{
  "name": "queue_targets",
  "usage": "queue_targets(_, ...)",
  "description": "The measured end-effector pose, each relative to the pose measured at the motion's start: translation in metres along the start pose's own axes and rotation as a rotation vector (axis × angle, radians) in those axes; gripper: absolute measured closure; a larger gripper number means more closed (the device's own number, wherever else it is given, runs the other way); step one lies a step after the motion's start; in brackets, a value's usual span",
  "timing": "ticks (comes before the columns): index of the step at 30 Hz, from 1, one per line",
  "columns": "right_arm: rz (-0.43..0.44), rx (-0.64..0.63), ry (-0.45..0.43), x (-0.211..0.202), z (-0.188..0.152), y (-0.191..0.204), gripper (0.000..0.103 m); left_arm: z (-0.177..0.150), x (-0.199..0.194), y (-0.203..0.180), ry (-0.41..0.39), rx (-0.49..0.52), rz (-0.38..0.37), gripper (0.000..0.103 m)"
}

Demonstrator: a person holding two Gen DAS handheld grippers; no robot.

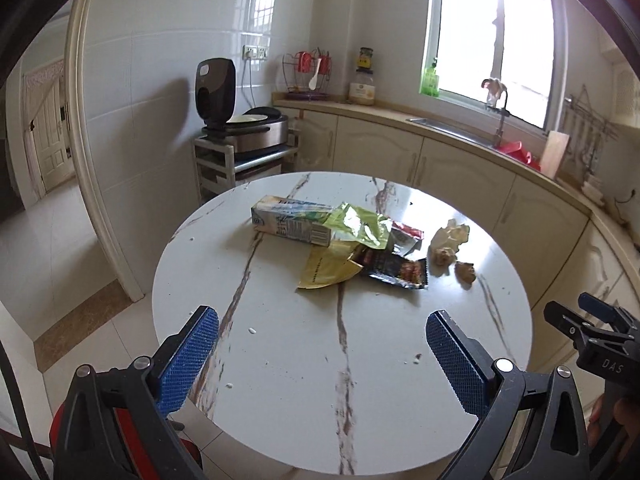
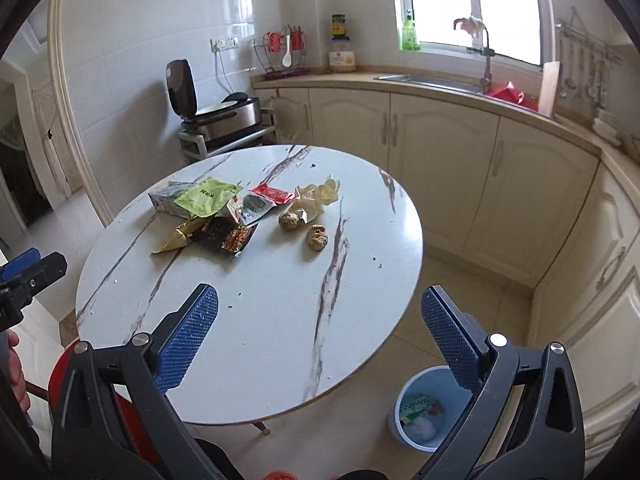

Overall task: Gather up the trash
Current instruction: 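Return both tools to the table, then grasp the yellow snack packet with the left tool while the right tool grasps a brown lump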

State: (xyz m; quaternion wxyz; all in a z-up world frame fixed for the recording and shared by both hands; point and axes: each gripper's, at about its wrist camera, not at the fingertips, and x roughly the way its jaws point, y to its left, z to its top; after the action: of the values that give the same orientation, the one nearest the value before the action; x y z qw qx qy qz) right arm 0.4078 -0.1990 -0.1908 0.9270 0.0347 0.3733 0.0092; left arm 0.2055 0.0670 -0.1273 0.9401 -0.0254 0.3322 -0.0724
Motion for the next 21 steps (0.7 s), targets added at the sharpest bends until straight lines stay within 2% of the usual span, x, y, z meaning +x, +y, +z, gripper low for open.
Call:
queue_targets(8,0.016,-0.019,0.134,0.078,0.009,-0.01,0.002,0.039,0.102,-0.018,0.17,0.035,0.035,0.001)
queue_targets(13,0.024,-0.019,0.175,0.108,0.019,-0.014,0.004,0.076,0.16,-0.037,0.207,0.099,0.061,0.005)
queue_targets(15,0.018,-0.026,0.189,0.118,0.023,-0.014,0.008,0.082,0.182,-0.041,0.225,0.128,0.079,0.024)
queue_targets(19,0.0,-0.046,0.216,0.135,0.03,-0.015,0.029,0.084,0.214,-0.043,0.268,0.131,0.047,0.036)
queue_targets(21,0.005,-0.05,0.226,0.142,0.033,-0.016,0.034,0.081,0.218,-0.041,0.258,0.137,0.04,0.039)
